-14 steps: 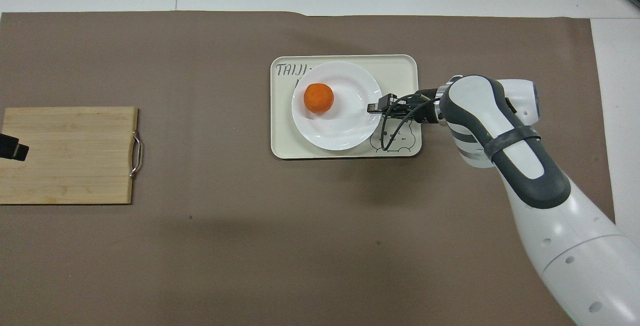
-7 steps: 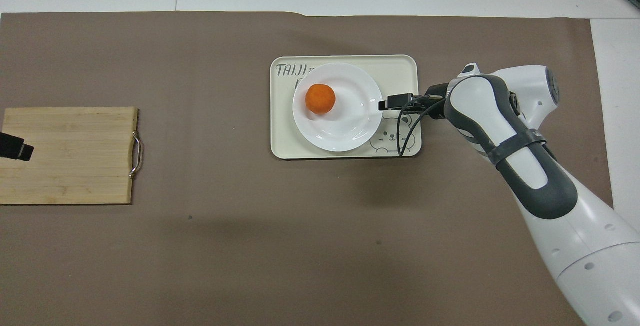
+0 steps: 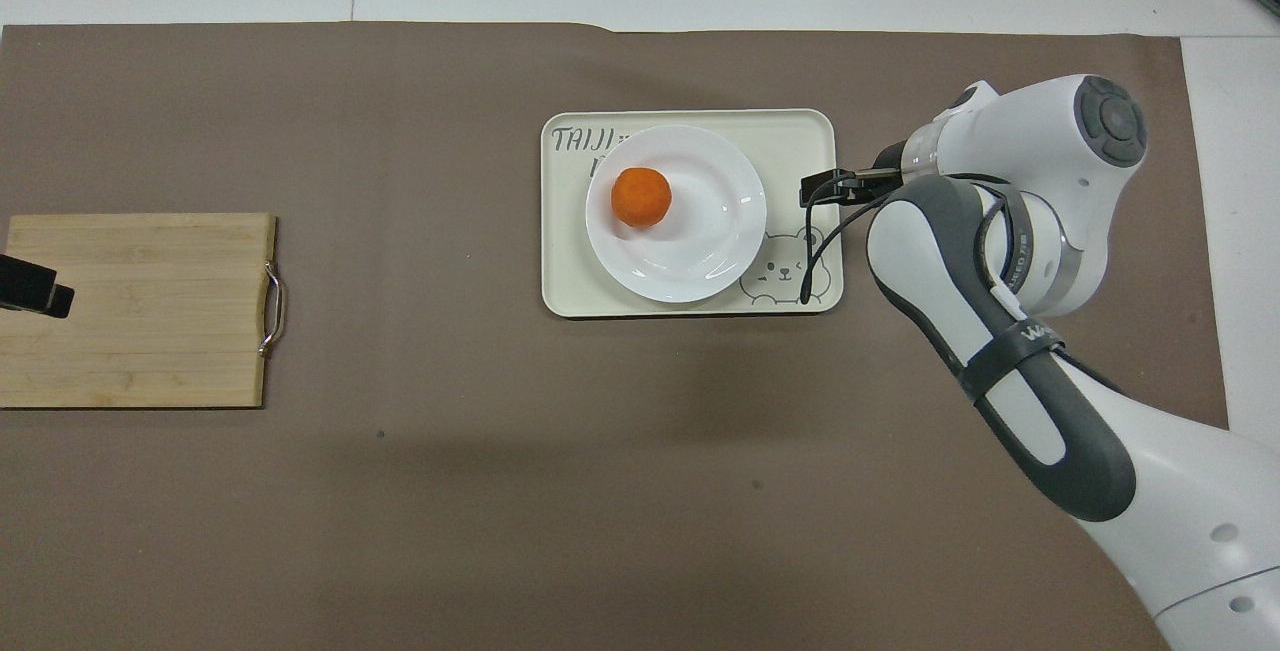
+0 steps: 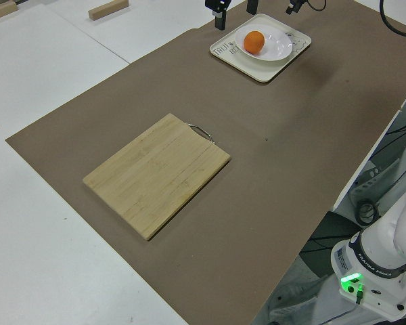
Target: Place orange and plate with both arms
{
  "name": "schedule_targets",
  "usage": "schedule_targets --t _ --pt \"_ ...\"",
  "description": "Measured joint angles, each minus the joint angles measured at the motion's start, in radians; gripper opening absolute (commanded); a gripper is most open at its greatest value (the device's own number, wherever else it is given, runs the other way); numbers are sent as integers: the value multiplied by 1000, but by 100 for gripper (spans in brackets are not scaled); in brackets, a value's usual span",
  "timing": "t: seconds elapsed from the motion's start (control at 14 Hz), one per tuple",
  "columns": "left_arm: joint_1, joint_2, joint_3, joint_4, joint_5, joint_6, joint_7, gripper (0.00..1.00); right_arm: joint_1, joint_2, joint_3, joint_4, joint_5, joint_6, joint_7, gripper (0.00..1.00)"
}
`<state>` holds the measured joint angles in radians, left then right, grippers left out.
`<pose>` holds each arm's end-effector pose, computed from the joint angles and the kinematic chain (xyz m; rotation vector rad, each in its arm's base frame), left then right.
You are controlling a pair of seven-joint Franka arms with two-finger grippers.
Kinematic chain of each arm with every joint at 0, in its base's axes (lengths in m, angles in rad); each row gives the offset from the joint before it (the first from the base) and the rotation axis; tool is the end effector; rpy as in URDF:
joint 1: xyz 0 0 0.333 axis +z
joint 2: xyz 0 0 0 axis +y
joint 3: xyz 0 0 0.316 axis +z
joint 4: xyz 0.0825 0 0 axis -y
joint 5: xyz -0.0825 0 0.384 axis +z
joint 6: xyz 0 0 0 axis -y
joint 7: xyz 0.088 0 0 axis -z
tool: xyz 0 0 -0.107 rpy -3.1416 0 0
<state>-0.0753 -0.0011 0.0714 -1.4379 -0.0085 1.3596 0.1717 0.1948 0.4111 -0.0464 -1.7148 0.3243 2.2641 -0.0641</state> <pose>0.5312 -0.0031 0.6687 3.1122 -0.2762 -0.1191 0.6652 0.1111 0.3648 -2.8851 -0.0387 -0.1858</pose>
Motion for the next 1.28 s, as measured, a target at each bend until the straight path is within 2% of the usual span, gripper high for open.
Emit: schedule_targets --t 0.21,0.36,0.71,1.28 --pt "0 -11 -1 -12 0 0 0 100 -2 -38 -3 1 -139 -61 123 100" --pt "0 -15 -1 -15 0 0 0 100 -6 -83 -6 2 -187 -126 175 100" --pt "0 -15 -1 -16 -26 20 -6 100 -50 -195 -20 4 -239 -305 180 100" --pt "0 -15 -1 -18 -27 21 -6 100 -140 -393 -20 7 -254 -617 147 100"
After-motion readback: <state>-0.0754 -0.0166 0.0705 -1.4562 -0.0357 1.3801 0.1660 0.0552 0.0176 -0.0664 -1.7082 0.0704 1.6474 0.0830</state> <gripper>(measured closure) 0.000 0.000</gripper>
